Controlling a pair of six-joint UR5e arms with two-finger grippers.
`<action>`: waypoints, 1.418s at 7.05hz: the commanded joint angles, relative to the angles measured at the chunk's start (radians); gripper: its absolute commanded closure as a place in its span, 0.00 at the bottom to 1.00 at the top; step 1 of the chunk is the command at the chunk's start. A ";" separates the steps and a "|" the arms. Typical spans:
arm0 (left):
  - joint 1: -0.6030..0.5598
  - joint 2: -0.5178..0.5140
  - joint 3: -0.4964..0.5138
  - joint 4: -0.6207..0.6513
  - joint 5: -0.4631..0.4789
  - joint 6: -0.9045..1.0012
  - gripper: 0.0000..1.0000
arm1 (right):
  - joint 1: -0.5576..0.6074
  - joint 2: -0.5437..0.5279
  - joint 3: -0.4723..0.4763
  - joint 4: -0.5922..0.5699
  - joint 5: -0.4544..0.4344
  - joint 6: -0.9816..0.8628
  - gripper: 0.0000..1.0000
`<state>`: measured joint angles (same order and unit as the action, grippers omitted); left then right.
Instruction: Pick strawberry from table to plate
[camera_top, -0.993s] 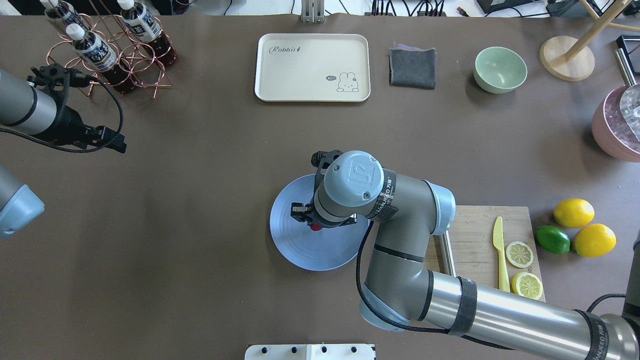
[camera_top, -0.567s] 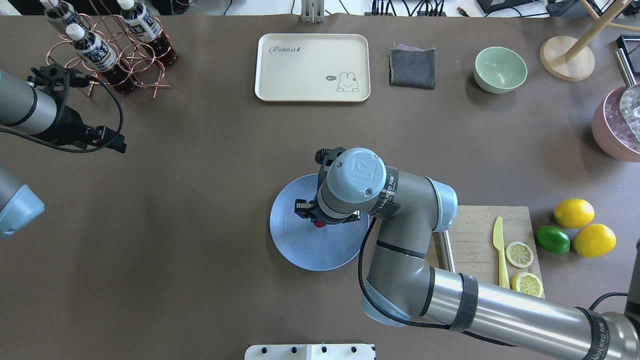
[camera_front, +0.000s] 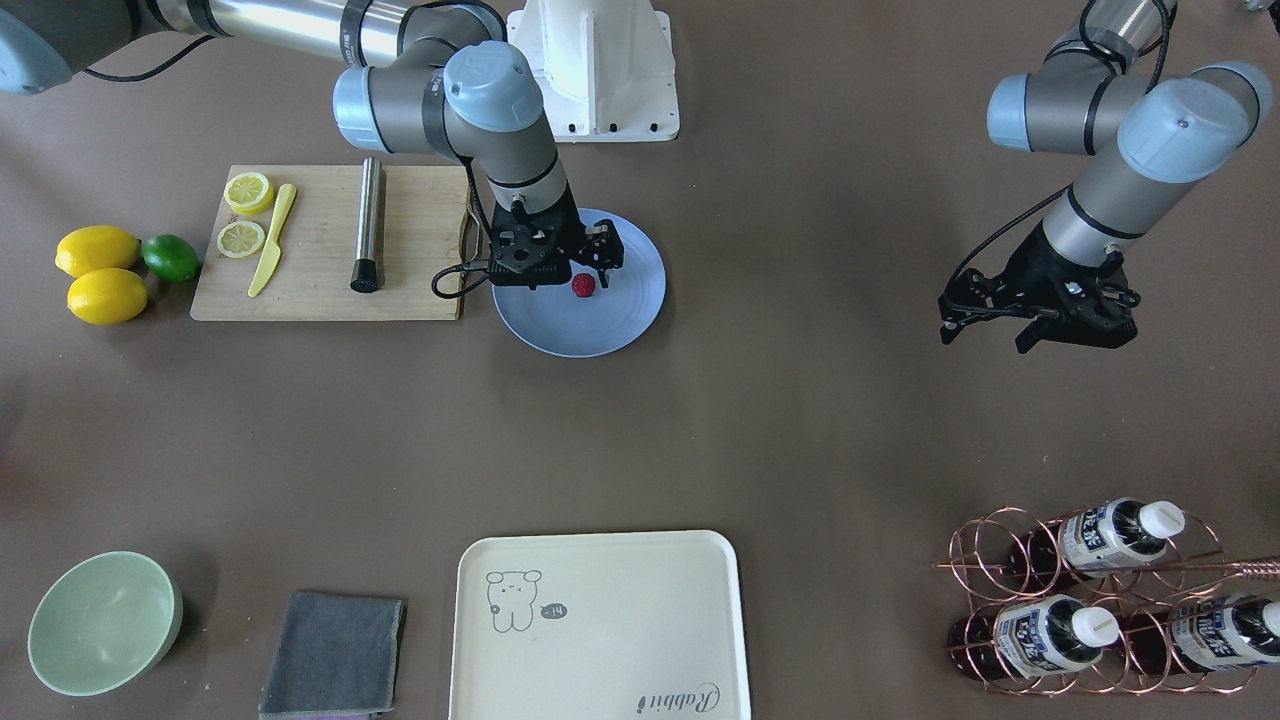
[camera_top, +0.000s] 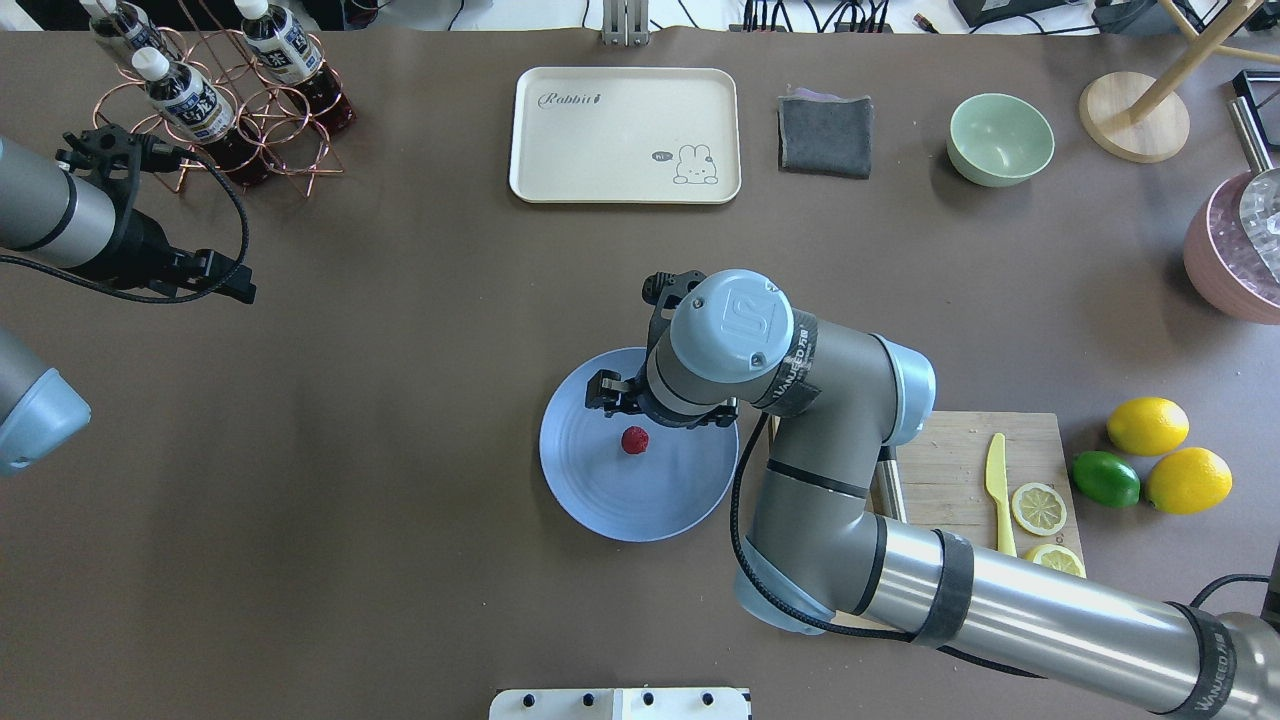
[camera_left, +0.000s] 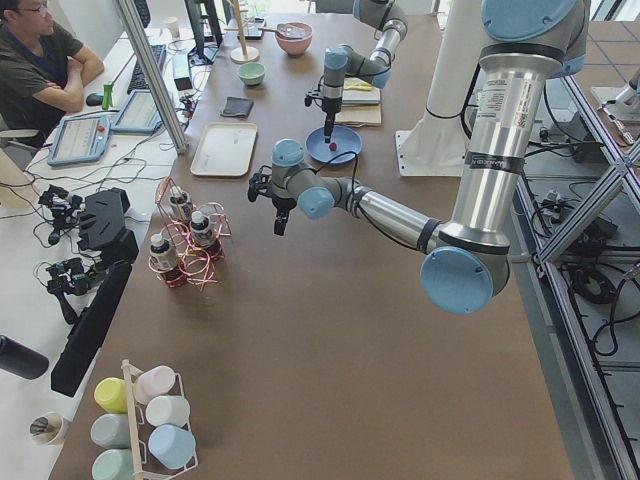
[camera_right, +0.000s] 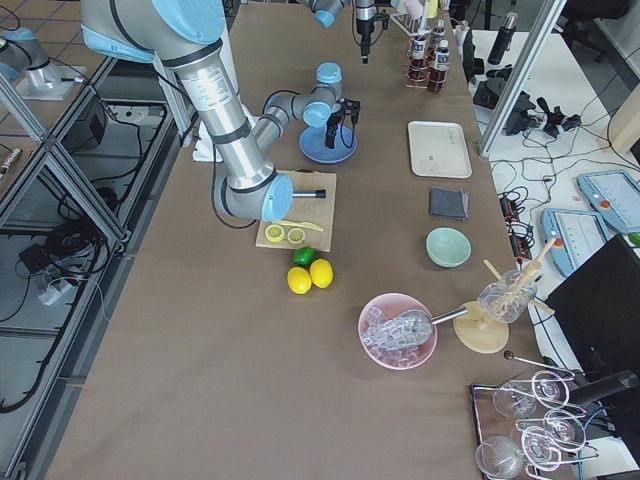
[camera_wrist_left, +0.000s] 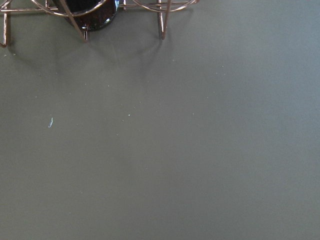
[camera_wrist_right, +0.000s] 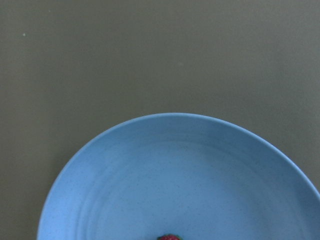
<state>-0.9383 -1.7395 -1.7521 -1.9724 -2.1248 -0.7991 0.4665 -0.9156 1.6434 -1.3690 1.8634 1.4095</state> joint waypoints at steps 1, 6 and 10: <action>-0.040 0.011 -0.023 0.004 -0.004 0.004 0.03 | 0.151 -0.131 0.186 -0.091 0.122 -0.030 0.00; -0.284 0.058 -0.058 0.196 -0.148 0.383 0.03 | 0.744 -0.599 0.218 -0.105 0.491 -0.921 0.00; -0.389 0.185 -0.029 0.234 -0.236 0.585 0.03 | 1.087 -0.680 -0.047 -0.153 0.528 -1.516 0.00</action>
<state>-1.3129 -1.5981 -1.7917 -1.7396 -2.3493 -0.2698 1.4832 -1.5886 1.6705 -1.5158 2.3884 0.0188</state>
